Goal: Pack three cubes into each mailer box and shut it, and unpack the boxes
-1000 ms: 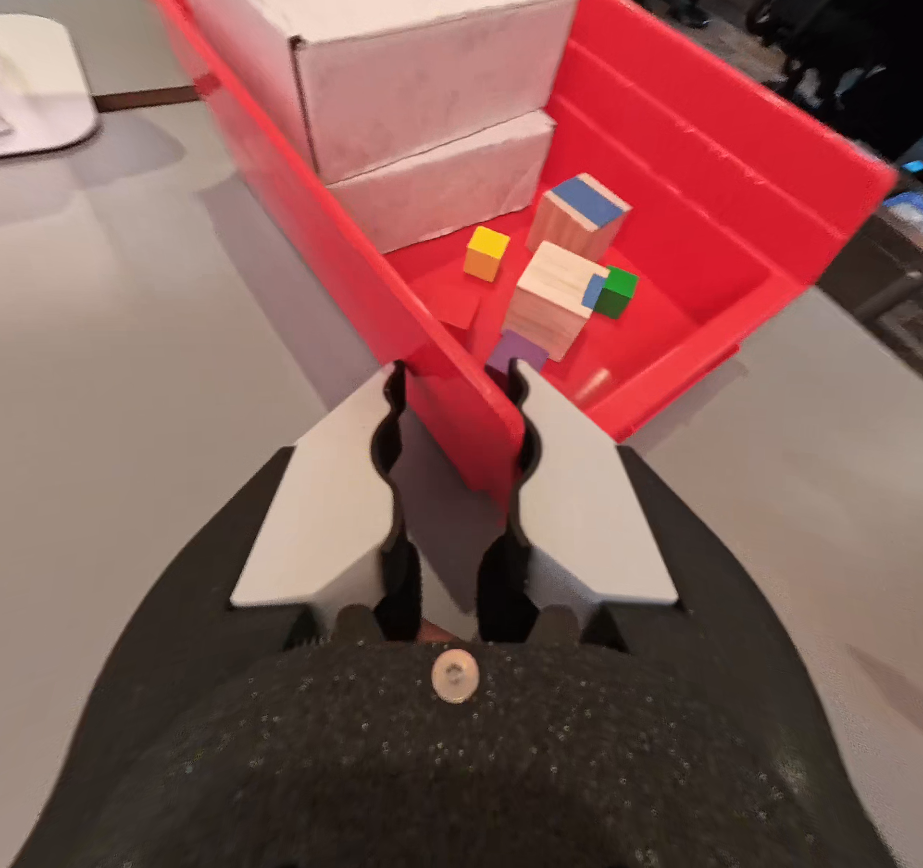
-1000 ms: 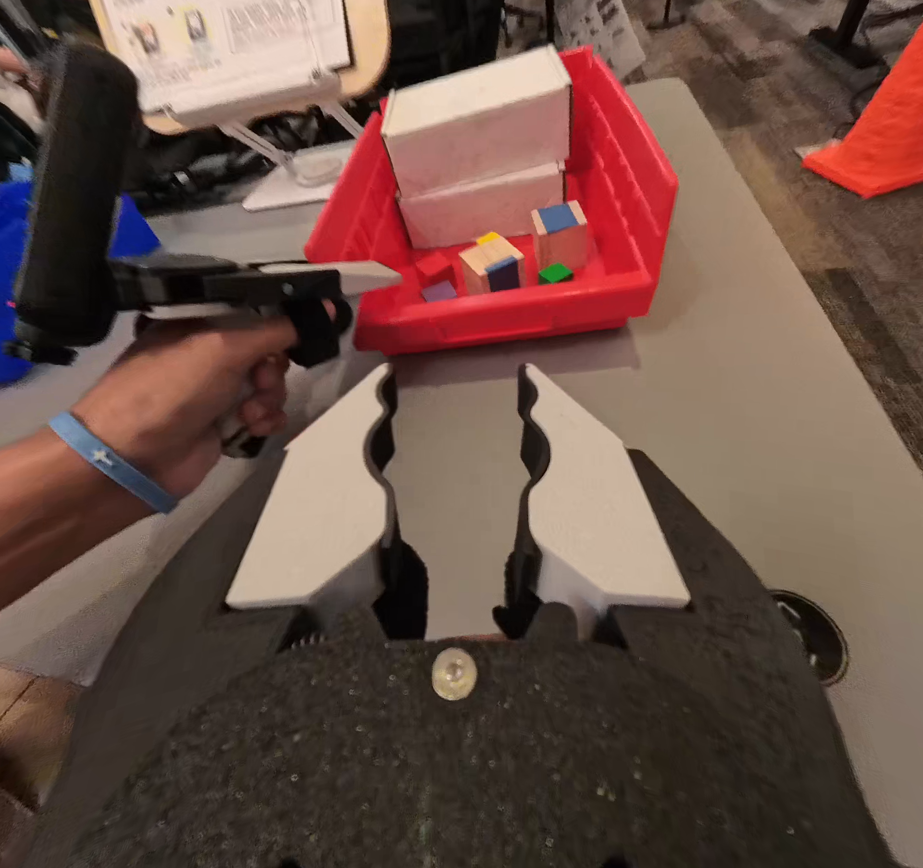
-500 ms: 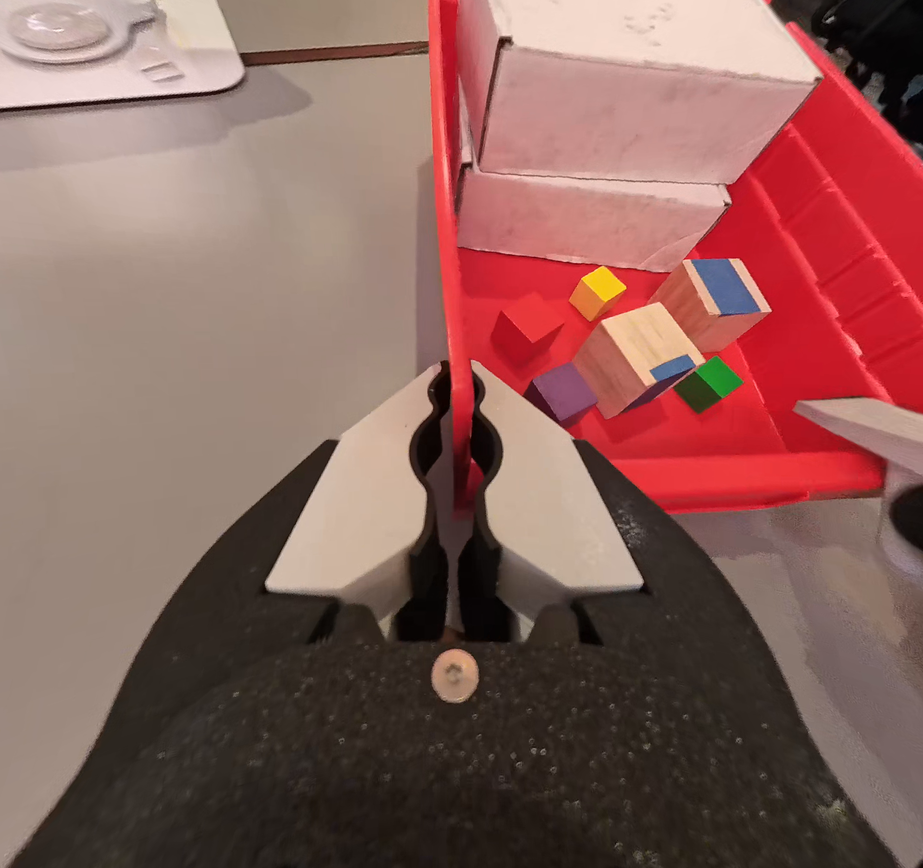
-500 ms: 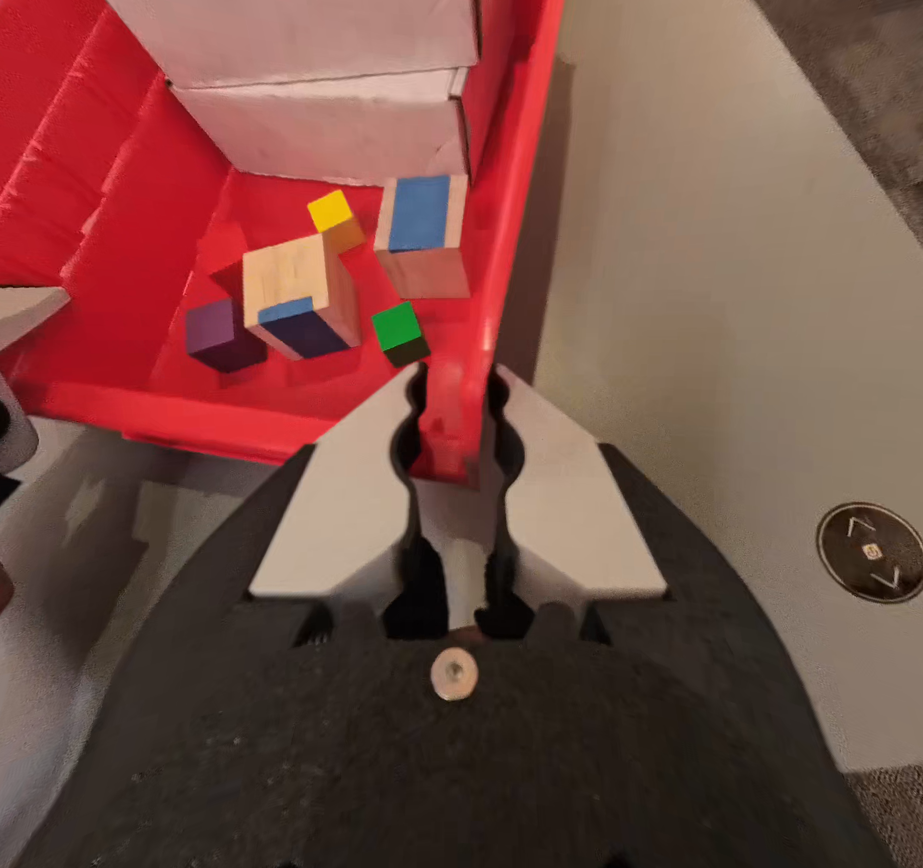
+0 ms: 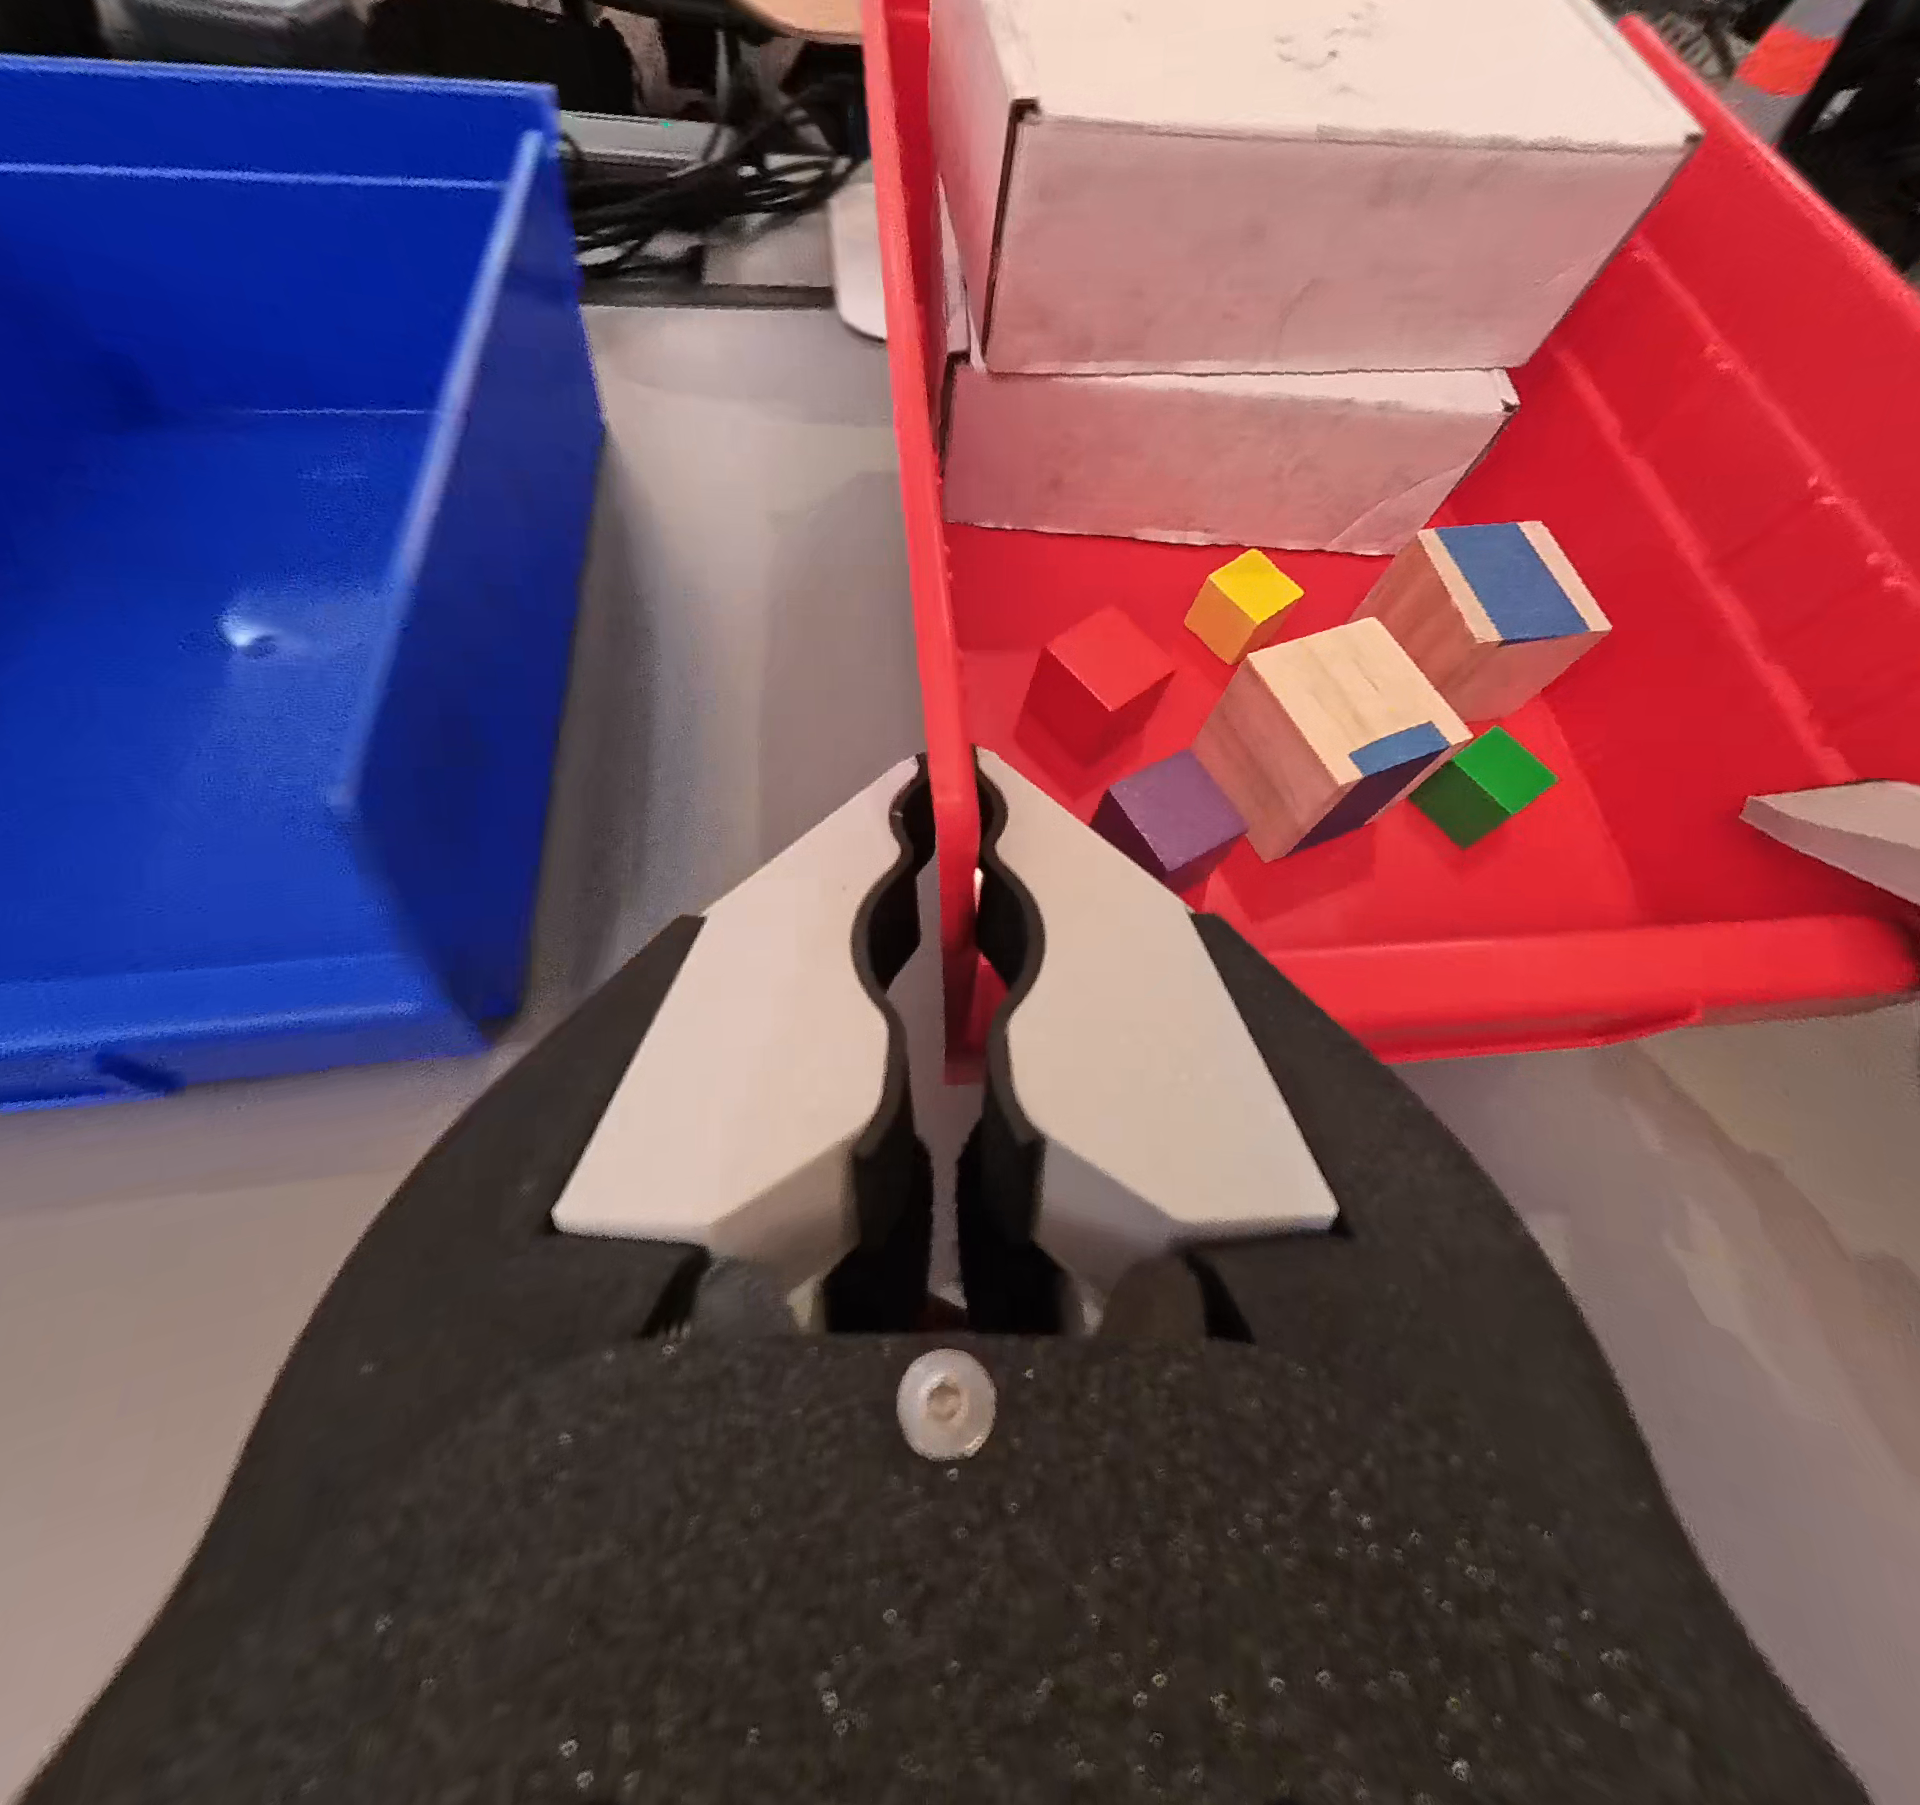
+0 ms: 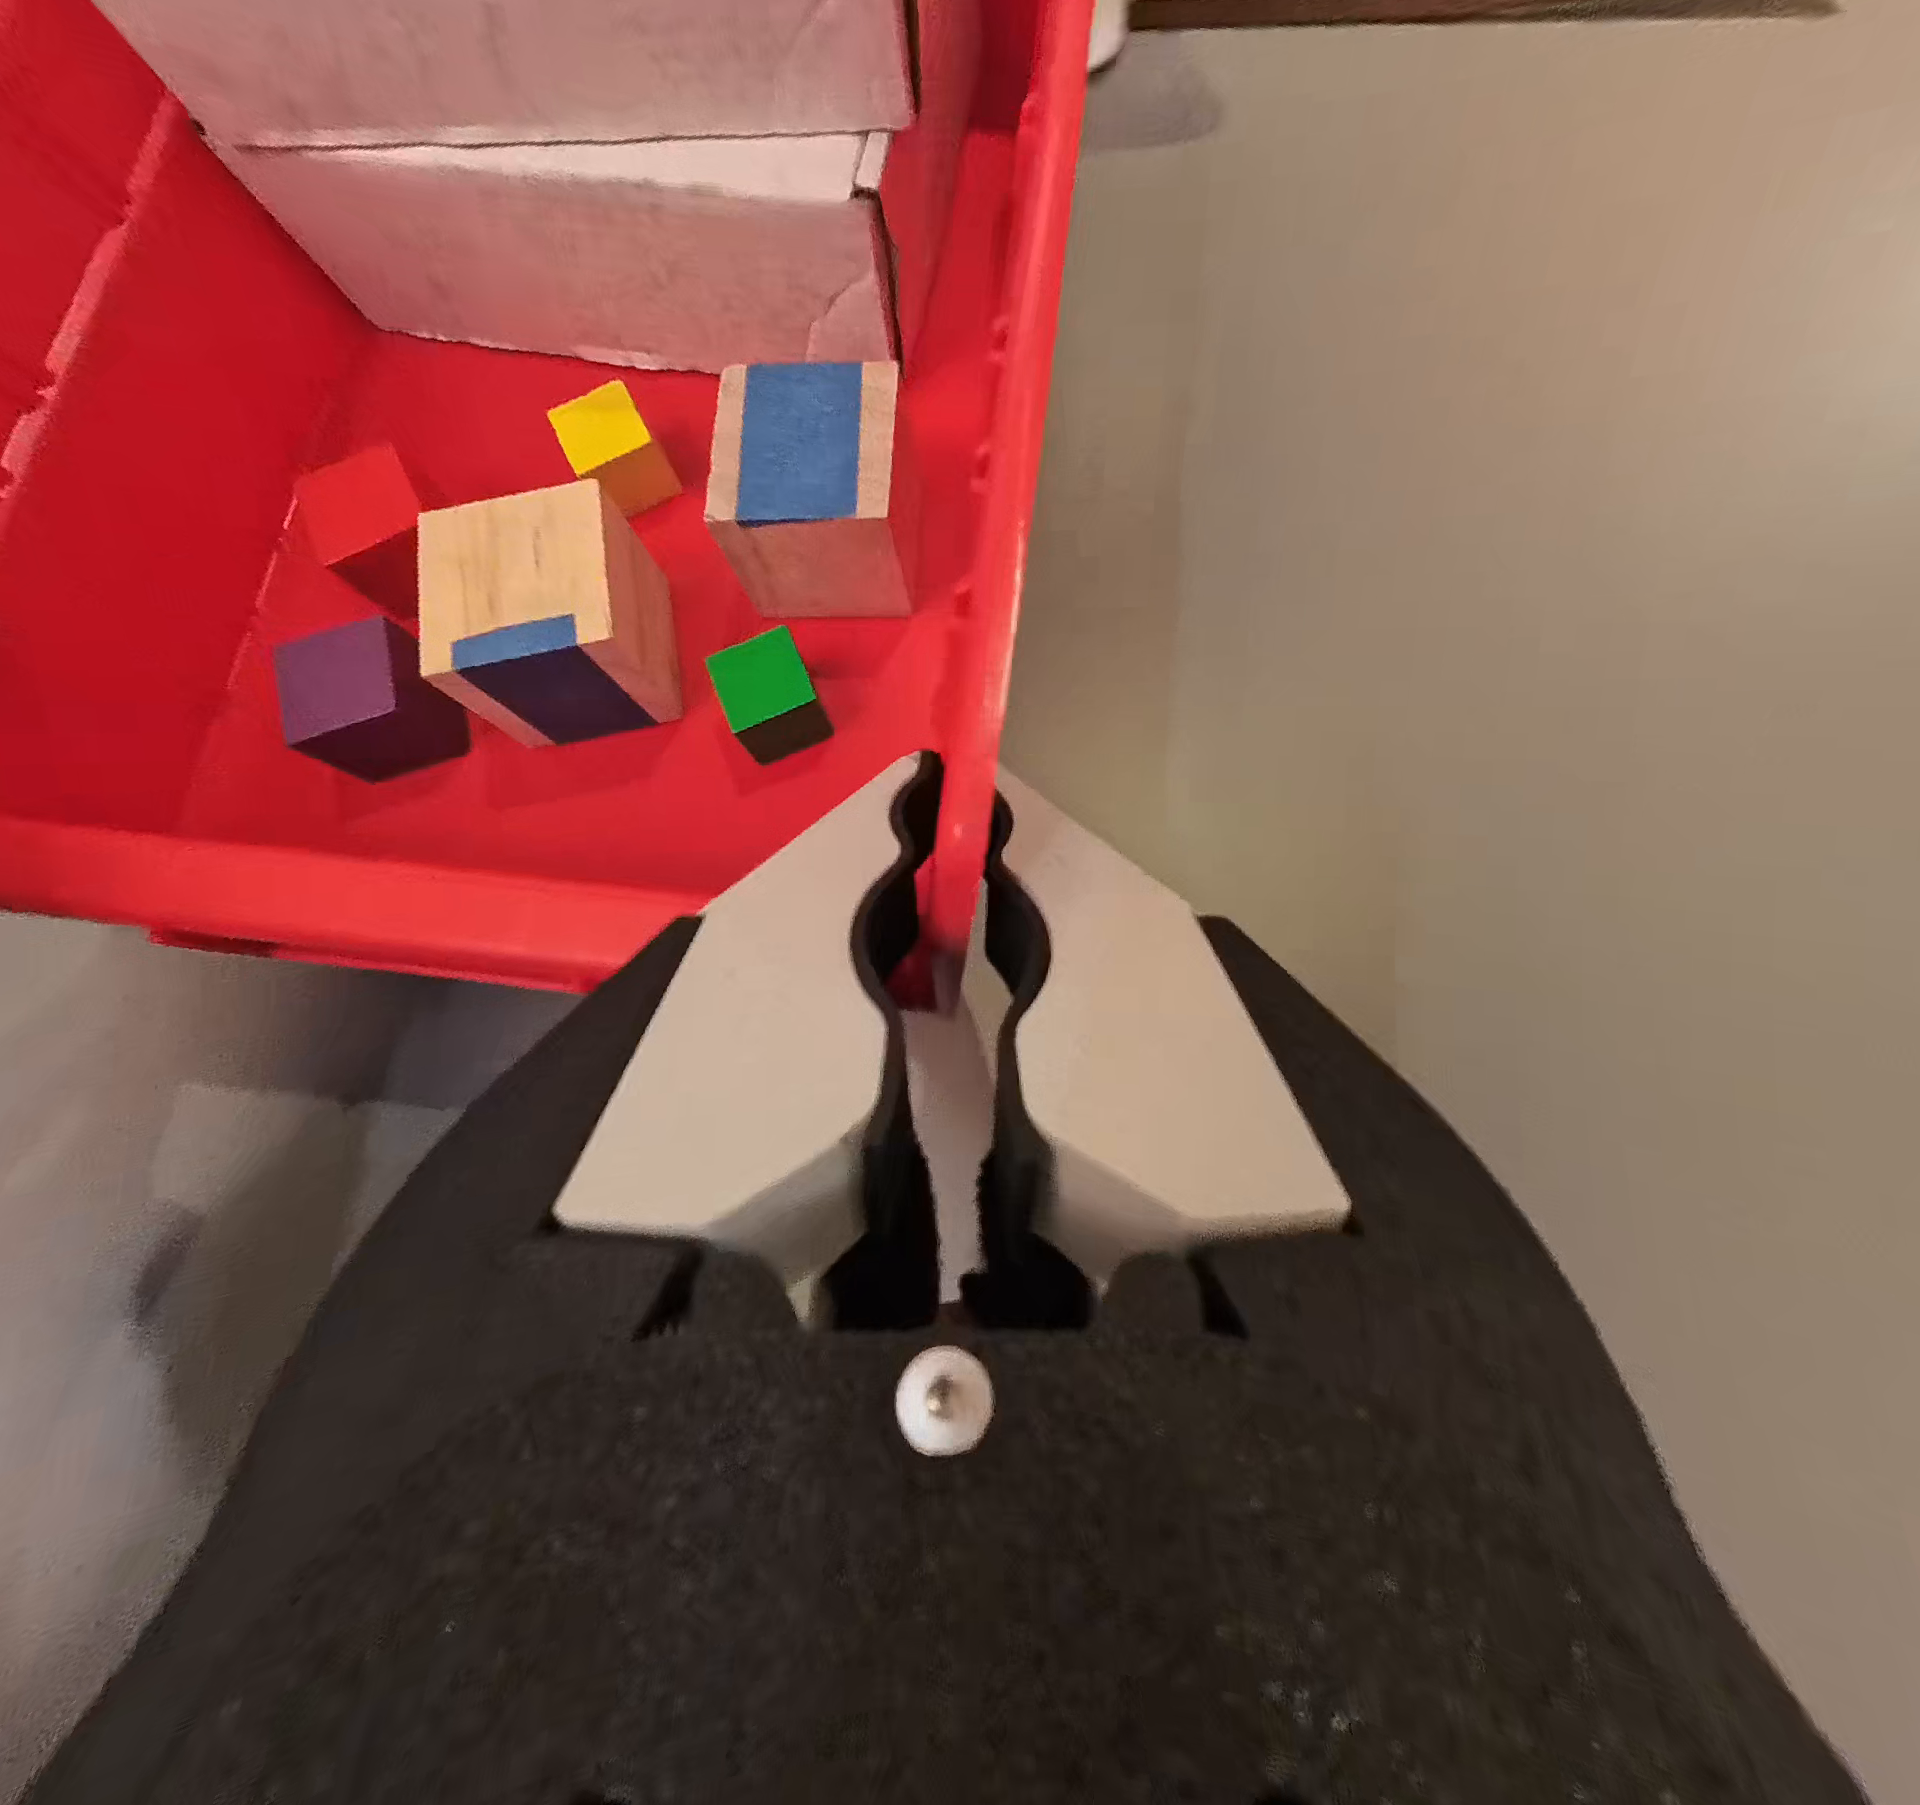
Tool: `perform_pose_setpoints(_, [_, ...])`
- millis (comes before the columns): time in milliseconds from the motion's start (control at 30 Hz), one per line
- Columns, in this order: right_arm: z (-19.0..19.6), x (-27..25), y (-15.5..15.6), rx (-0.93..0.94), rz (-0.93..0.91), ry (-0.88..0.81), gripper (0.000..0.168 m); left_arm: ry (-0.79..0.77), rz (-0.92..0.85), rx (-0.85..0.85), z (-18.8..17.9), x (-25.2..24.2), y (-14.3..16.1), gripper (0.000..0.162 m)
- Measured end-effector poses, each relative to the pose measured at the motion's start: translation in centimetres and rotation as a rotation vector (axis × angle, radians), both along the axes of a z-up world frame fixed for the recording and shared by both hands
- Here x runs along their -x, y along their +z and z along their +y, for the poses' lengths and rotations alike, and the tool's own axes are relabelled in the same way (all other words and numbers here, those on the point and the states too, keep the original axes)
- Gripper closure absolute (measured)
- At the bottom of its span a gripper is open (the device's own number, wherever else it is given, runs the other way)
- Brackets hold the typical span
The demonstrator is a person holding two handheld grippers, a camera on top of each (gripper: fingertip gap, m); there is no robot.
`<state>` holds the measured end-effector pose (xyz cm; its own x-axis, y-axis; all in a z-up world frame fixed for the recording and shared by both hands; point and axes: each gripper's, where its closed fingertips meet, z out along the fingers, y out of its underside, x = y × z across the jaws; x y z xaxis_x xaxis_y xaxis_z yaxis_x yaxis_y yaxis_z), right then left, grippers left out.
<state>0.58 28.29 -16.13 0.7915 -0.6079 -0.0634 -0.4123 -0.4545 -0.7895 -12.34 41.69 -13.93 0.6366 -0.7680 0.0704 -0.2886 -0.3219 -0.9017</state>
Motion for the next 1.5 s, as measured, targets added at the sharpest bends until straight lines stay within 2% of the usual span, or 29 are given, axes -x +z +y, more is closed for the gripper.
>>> perform_pose_setpoints(100, [2.6,1.1,-1.1,0.000,0.038,0.035,0.164,0.027,0.034,-0.006,2.3,1.6,-0.6,0.161])
perform_pose_setpoints(233, [3.2,1.5,-2.7,0.021,0.052,0.063,0.163,0.039,0.082,0.052,3.0,2.3,-3.1,0.160])
perform_pose_setpoints(333, [2.8,0.9,-2.5,0.000,0.056,0.063,0.163,-0.017,-0.032,0.166,2.2,1.5,-3.3,0.153])
perform_pose_setpoints(367, [2.7,0.8,-2.6,-0.011,0.059,0.065,0.162,-0.054,-0.054,0.208,1.7,1.2,-3.0,0.144])
perform_pose_setpoints(400, [2.6,0.8,-2.3,-0.045,0.053,0.079,0.161,-0.086,-0.085,0.243,1.3,1.1,-2.3,0.134])
perform_pose_setpoints(467, [2.2,1.3,-1.2,-0.105,0.052,0.108,0.152,-0.079,-0.205,0.232,1.7,2.2,1.1,0.116])
perform_pose_setpoints(533, [1.2,1.5,0.5,-0.146,0.011,0.127,0.141,-0.042,-0.278,0.109,3.4,4.6,5.4,0.115])
perform_pose_setpoints(600, [0.3,1.9,2.5,-0.210,-0.069,0.172,0.132,0.080,-0.237,-0.041,7.3,8.6,8.3,0.116])
perform_pose_setpoints(667, [0.2,3.2,4.7,-0.298,-0.134,0.265,0.123,0.203,-0.202,-0.095,12.3,13.1,9.5,0.115])
perform_pose_setpoints(733, [0.6,4.2,6.3,-0.352,-0.177,0.314,0.119,0.292,-0.041,-0.088,17.5,17.4,6.8,0.108])
perform_pose_setpoints(800, [1.4,6.0,6.9,-0.367,-0.211,0.380,0.120,0.310,0.220,0.027,20.8,20.8,1.2,0.099])
perform_pose_setpoints(833, [1.8,7.1,7.3,-0.381,-0.241,0.410,0.120,0.316,0.283,0.093,21.6,21.9,-0.9,0.095])
perform_pose_setpoints(900, [2.5,10.1,7.3,-0.375,-0.296,0.483,0.123,0.305,0.247,0.140,22.6,22.7,-2.7,0.090])
perform_pose_setpoints(967, [3.3,13.5,6.1,-0.323,-0.289,0.546,0.127,0.229,0.146,0.179,22.7,21.9,-3.2,0.081])
perform_pose_setpoints(1033, [4.2,17.9,4.5,-0.305,-0.203,0.633,0.127,0.176,0.063,0.217,23.4,21.0,-3.3,0.084])
perform_pose_setpoints(1133, [5.8,23.2,1.7,-0.253,-0.100,0.751,0.124,0.093,0.026,0.230,23.9,19.8,-3.3,0.120])
perform_pose_setpoints(1167, [6.5,24.2,0.8,-0.227,-0.093,0.774,0.122,0.062,0.018,0.251,23.7,19.3,-3.3,0.128])
perform_pose_setpoints(1200, [7.2,25.0,0.3,-0.207,-0.104,0.789,0.119,0.023,0.012,0.281,23.2,18.8,-3.4,0.148])
perform_pose_setpoints(1233, [8.1,25.4,-0.1,-0.191,-0.128,0.794,0.117,0.014,0.038,0.315,22.7,18.9,-3.7,0.154])
perform_pose_setpoints(1300, [10.0,25.2,-0.6,-0.153,-0.178,0.736,0.116,0.023,0.151,0.312,21.8,19.8,-4.6,0.160])
perform_pose_setpoints(1400, [12.7,24.3,-1.4,-0.072,-0.190,0.614,0.116,0.017,0.251,0.251,19.1,21.0,-4.8,0.159])
perform_pose_setpoints(1500, [14.4,24.2,-2.2,-0.043,-0.142,0.535,0.110,0.032,0.246,0.239,15.9,22.6,-4.7,0.158])
